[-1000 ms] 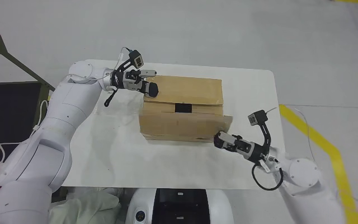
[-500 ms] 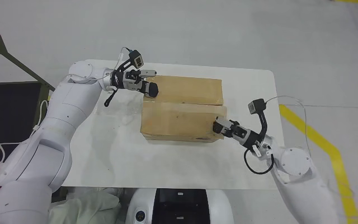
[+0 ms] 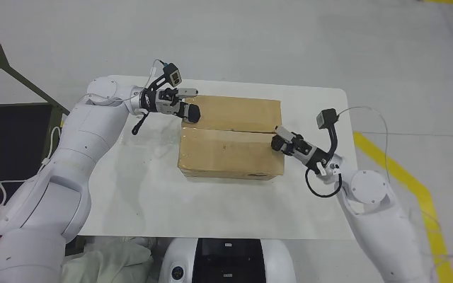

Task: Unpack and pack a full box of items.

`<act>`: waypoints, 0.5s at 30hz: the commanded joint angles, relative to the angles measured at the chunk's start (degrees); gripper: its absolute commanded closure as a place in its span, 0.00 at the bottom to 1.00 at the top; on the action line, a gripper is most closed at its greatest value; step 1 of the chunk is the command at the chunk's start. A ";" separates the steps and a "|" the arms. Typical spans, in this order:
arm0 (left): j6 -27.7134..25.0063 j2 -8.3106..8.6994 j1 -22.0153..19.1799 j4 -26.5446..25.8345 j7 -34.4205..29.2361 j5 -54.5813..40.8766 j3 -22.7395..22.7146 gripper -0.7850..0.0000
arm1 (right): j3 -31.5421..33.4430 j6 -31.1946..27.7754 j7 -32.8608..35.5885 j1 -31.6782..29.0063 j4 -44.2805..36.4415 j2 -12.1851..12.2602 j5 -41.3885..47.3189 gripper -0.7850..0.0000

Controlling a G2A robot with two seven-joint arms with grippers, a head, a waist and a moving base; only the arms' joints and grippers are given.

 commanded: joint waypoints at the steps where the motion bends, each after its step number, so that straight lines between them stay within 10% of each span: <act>1: 0.00 0.00 0.00 0.00 0.00 0.00 0.00 0.00 | -0.11 0.03 -0.50 0.60 0.46 -0.08 -0.14 0.00; 15: 0.00 0.00 0.00 0.00 0.00 0.00 0.00 0.00 | -0.86 1.44 -2.53 3.39 5.32 -0.61 0.40 0.00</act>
